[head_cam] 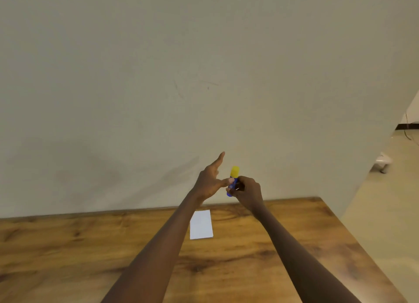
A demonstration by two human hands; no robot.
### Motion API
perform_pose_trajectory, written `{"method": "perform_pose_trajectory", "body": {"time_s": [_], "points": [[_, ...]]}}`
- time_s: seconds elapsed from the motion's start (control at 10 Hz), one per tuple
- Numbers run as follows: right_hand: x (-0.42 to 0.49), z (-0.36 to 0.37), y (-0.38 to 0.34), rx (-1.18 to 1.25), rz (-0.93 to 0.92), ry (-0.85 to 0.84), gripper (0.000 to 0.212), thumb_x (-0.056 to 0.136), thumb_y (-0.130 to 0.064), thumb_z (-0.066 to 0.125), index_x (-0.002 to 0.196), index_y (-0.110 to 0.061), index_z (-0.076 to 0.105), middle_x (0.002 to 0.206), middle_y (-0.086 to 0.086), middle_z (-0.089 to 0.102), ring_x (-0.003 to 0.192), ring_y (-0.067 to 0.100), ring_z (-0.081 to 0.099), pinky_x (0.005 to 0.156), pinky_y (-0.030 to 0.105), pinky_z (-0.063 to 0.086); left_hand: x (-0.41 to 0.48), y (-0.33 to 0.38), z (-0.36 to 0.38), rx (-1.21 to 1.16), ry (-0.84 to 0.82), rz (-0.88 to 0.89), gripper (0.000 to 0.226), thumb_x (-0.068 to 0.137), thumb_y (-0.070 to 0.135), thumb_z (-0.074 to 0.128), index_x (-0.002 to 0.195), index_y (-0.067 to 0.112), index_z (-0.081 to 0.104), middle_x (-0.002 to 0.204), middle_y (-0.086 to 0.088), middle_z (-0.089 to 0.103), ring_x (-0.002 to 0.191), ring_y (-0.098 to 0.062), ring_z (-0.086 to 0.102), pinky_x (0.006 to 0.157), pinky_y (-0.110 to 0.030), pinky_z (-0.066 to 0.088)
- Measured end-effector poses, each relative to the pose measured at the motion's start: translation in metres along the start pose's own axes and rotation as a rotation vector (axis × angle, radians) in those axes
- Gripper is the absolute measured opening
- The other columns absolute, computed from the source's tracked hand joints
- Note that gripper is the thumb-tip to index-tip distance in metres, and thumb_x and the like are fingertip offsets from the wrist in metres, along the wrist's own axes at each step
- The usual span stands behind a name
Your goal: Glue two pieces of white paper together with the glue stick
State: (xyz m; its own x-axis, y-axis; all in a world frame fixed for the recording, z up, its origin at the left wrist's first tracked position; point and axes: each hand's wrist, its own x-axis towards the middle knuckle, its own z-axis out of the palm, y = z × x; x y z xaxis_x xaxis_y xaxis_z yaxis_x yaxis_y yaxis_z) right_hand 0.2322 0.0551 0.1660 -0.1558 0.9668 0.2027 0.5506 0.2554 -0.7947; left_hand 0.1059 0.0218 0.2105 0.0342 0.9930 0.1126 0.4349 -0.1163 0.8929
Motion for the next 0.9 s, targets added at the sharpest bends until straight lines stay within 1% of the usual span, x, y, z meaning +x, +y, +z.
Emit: {"method": "perform_pose_trajectory", "body": {"time_s": [0.1, 0.2, 0.3, 0.4, 0.5, 0.6, 0.7, 0.8, 0.9], "points": [[0.003, -0.002, 0.029, -0.061, 0.055, -0.030, 0.020, 0.074, -0.010, 0.068, 0.084, 0.005, 0.060, 0.087, 0.021, 0.069, 0.071, 0.023, 0.054, 0.051, 0.023, 0.028, 0.001, -0.027, 0.000, 0.044, 0.020, -0.086, 0.076, 0.081, 0.016, 0.063, 0.141, 0.023, 0.016, 0.152, -0.009, 0.021, 0.136, -0.032, 0.028, 0.107, -0.039, 0.033], [0.004, 0.009, 0.068, -0.089, 0.097, -0.066, 0.017, 0.074, -0.004, 0.067, 0.082, 0.009, 0.060, 0.084, 0.026, 0.068, 0.074, 0.033, 0.060, 0.056, 0.029, 0.039, -0.004, -0.069, -0.004, 0.088, 0.041, -0.229, 0.077, 0.080, 0.017, 0.065, 0.141, 0.019, 0.018, 0.151, -0.012, 0.025, 0.131, -0.027, 0.038, 0.104, -0.031, 0.036], [0.004, 0.025, 0.090, -0.083, 0.140, -0.078, 0.016, 0.073, -0.002, 0.067, 0.082, 0.010, 0.060, 0.084, 0.028, 0.068, 0.079, 0.039, 0.061, 0.064, 0.036, 0.046, -0.009, -0.097, -0.001, 0.141, 0.036, -0.302, 0.077, 0.080, 0.016, 0.065, 0.141, 0.018, 0.018, 0.149, -0.014, 0.029, 0.119, -0.021, 0.050, 0.095, -0.019, 0.042], [0.002, 0.049, 0.117, -0.076, 0.201, -0.083, 0.016, 0.072, 0.001, 0.067, 0.082, 0.010, 0.059, 0.085, 0.028, 0.066, 0.081, 0.039, 0.060, 0.063, 0.031, 0.037, -0.016, -0.139, 0.003, 0.293, -0.003, -0.370, 0.074, 0.081, 0.016, 0.063, 0.140, 0.013, 0.019, 0.145, -0.015, 0.036, 0.130, -0.028, 0.039, 0.102, -0.029, 0.035], [0.000, 0.061, 0.132, -0.079, 0.245, -0.078, 0.016, 0.072, 0.003, 0.066, 0.084, 0.009, 0.059, 0.087, 0.027, 0.066, 0.082, 0.040, 0.060, 0.063, 0.032, 0.038, -0.020, -0.163, 0.006, 0.337, -0.031, -0.420, 0.072, 0.082, 0.015, 0.062, 0.140, 0.010, 0.020, 0.146, -0.014, 0.035, 0.131, -0.029, 0.038, 0.101, -0.028, 0.034], [-0.007, 0.069, 0.146, -0.125, 0.268, -0.067, 0.016, 0.073, 0.001, 0.064, 0.087, 0.008, 0.059, 0.088, 0.026, 0.067, 0.082, 0.039, 0.059, 0.065, 0.036, 0.041, -0.028, -0.187, 0.013, 0.365, -0.027, -0.509, 0.072, 0.082, 0.015, 0.062, 0.140, 0.008, 0.019, 0.149, -0.014, 0.029, 0.133, -0.031, 0.034, 0.105, -0.032, 0.033], [-0.009, 0.073, 0.153, -0.119, 0.256, -0.051, 0.015, 0.072, 0.004, 0.063, 0.087, 0.007, 0.060, 0.087, 0.026, 0.068, 0.080, 0.038, 0.060, 0.064, 0.035, 0.040, -0.031, -0.198, 0.018, 0.366, -0.029, -0.560, 0.073, 0.083, 0.016, 0.061, 0.140, 0.008, 0.017, 0.151, -0.014, 0.023, 0.137, -0.032, 0.027, 0.109, -0.036, 0.029], [-0.008, 0.074, 0.155, -0.121, 0.245, -0.060, 0.017, 0.071, 0.008, 0.059, 0.088, 0.006, 0.060, 0.087, 0.026, 0.068, 0.081, 0.038, 0.060, 0.067, 0.037, 0.043, -0.036, -0.201, 0.027, 0.358, -0.013, -0.570, 0.073, 0.083, 0.016, 0.061, 0.141, 0.009, 0.016, 0.151, -0.013, 0.022, 0.138, -0.032, 0.025, 0.110, -0.038, 0.029], [-0.008, 0.073, 0.158, -0.111, 0.260, -0.074, 0.024, 0.072, 0.011, 0.057, 0.095, 0.005, 0.060, 0.091, 0.025, 0.068, 0.085, 0.037, 0.061, 0.072, 0.038, 0.046, -0.037, -0.199, 0.029, 0.383, 0.010, -0.570, 0.073, 0.084, 0.017, 0.060, 0.141, 0.009, 0.015, 0.152, -0.013, 0.022, 0.138, -0.032, 0.025, 0.109, -0.039, 0.030]]}}
